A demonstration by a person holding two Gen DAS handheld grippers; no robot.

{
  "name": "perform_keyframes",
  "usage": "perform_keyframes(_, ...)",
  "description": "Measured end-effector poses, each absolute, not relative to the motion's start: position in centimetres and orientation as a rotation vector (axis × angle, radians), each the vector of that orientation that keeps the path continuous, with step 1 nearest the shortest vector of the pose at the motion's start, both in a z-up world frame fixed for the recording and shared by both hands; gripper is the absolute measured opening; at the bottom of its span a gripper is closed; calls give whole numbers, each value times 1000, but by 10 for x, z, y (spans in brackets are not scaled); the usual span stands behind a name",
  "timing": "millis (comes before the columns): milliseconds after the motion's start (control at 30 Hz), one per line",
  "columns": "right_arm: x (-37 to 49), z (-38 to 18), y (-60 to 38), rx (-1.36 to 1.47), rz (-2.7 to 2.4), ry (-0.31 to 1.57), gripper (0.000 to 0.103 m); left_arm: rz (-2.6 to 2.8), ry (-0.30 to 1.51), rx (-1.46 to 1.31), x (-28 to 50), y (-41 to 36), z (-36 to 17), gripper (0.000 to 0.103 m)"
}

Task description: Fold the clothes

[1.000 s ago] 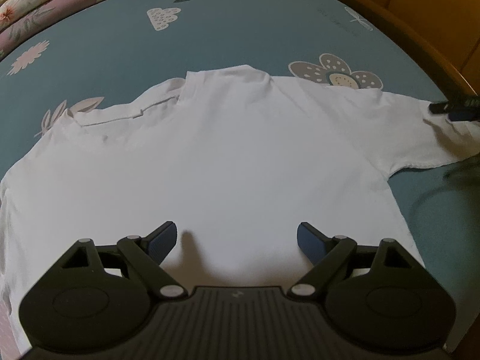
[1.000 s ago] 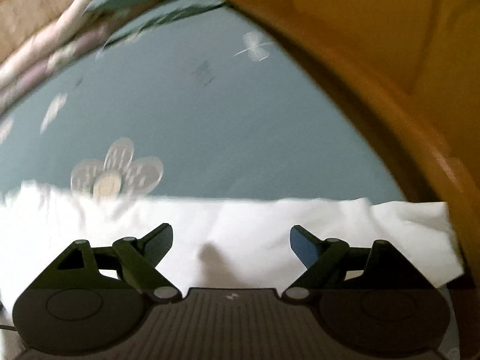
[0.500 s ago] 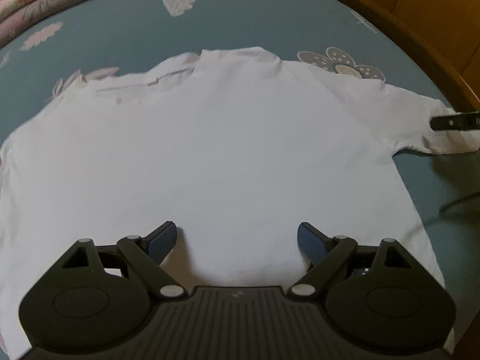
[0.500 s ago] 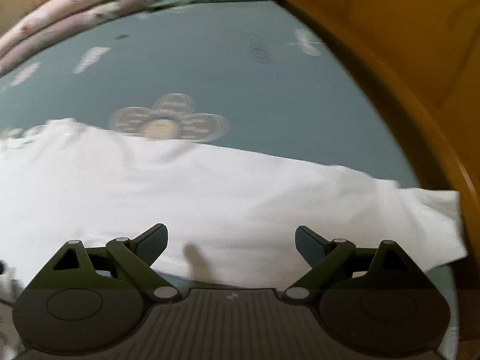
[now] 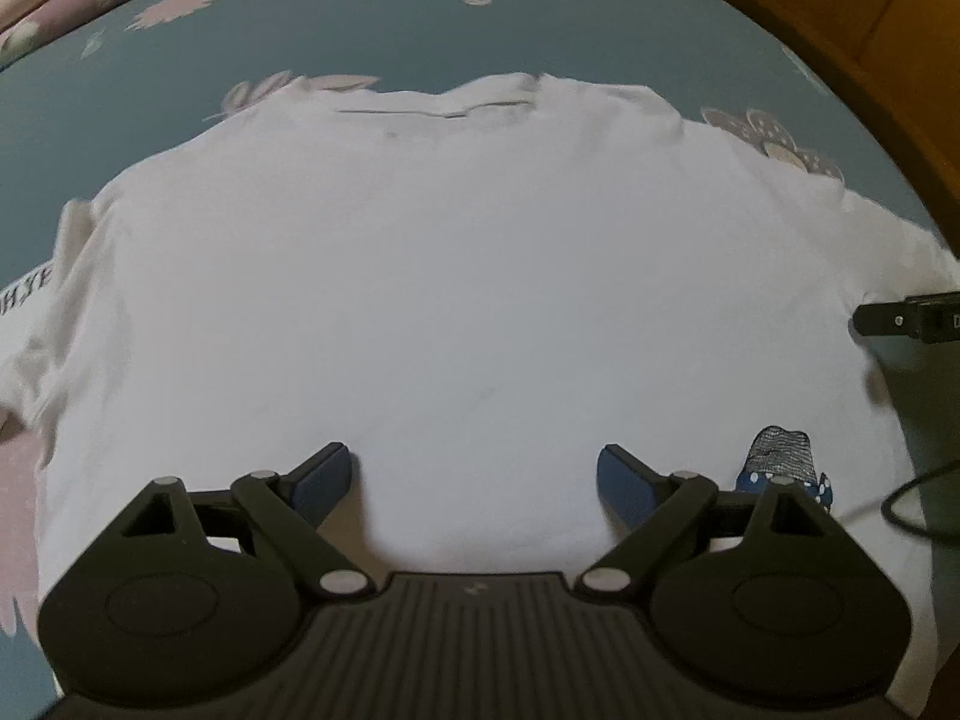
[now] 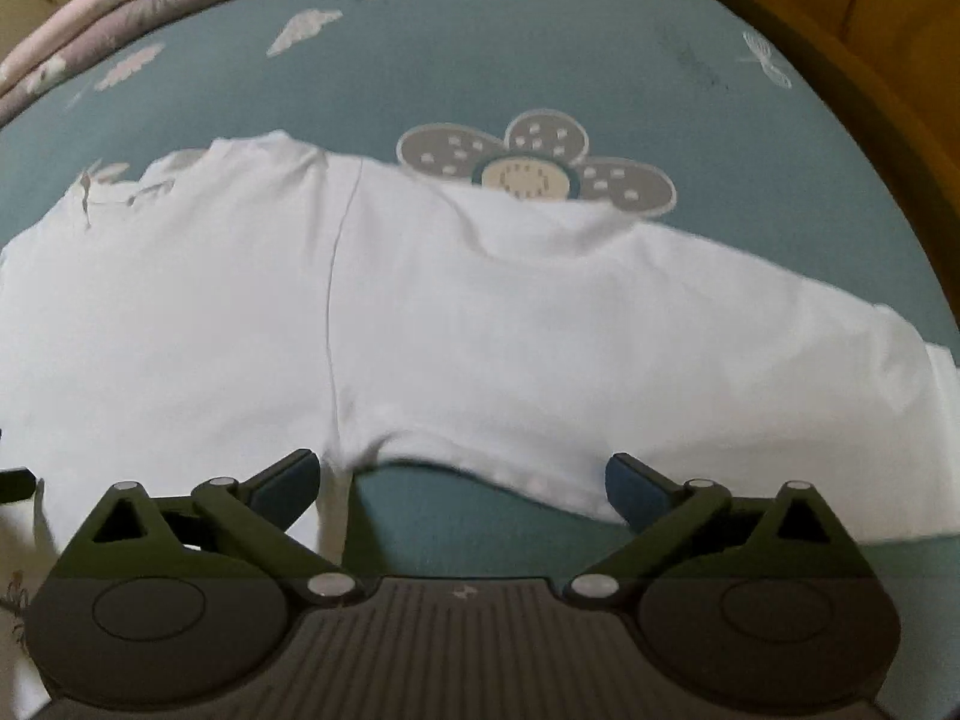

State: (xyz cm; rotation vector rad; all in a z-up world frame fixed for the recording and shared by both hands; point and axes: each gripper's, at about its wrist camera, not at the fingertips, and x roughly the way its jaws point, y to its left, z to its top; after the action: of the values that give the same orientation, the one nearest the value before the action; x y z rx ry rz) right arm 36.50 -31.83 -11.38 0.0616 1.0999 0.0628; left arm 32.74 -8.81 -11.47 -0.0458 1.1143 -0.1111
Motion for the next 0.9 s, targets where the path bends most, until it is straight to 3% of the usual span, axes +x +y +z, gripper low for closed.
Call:
perform_keyframes(333, 441, -86, -246, 74, 303, 875, 103, 14, 1024, -98, 340, -31, -98, 89)
perform_keyframes(633, 511, -136, -192, -32, 415, 913, 103, 84, 1025, -130, 337, 16, -101, 89)
perform_keyframes(900, 519, -114, -189, -57, 388, 942, 103, 79, 1041, -164, 333, 21, -103, 89)
